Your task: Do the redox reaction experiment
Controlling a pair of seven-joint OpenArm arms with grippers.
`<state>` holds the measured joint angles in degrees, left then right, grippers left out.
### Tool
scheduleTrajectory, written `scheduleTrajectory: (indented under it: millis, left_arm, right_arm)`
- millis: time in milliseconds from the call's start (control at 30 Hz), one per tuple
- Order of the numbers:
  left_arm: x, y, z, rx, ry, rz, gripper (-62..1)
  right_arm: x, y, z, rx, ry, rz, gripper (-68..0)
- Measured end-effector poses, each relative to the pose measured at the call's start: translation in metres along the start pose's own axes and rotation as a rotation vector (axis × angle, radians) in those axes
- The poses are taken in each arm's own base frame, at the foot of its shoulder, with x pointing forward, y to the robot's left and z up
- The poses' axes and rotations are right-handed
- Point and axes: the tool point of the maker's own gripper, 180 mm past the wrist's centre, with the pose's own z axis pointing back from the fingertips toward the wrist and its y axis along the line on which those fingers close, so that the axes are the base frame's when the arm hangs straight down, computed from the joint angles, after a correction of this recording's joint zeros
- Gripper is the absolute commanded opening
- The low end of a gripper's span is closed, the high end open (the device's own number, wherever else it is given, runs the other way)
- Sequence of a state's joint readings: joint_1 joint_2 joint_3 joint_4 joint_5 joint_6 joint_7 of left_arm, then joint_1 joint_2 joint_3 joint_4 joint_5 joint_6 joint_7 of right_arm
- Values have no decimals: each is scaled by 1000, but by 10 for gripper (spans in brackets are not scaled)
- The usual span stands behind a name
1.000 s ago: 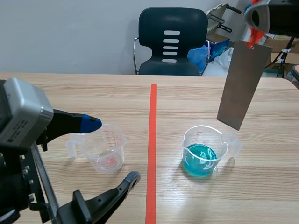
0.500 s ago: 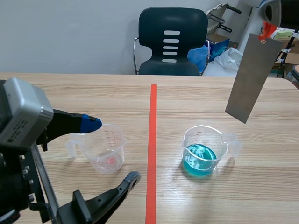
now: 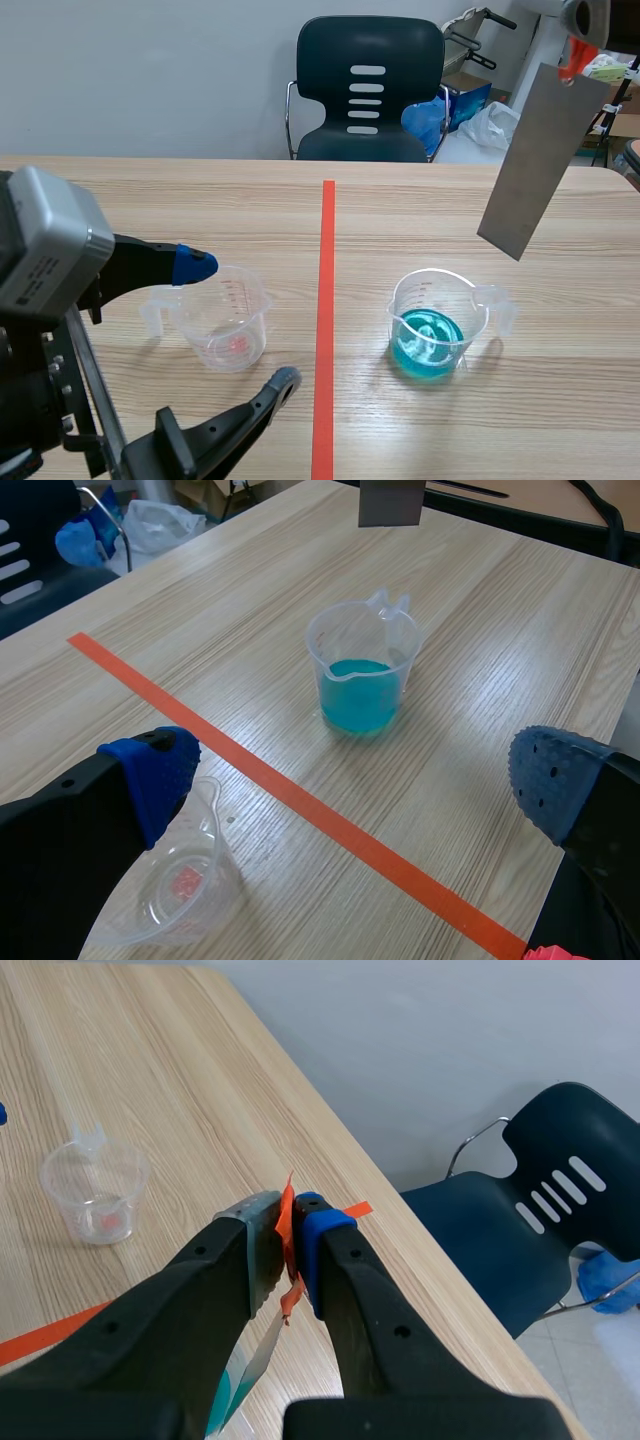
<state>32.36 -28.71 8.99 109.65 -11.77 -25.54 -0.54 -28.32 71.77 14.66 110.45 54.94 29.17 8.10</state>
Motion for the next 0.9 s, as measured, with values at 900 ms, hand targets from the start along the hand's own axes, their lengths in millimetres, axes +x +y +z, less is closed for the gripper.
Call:
scheduleTrajectory:
  millis: [900]
  left_arm:
    - [0,0,0,0,0,0,14]
  right_arm:
    - [-14,4,2,-38,0,-13,-668]
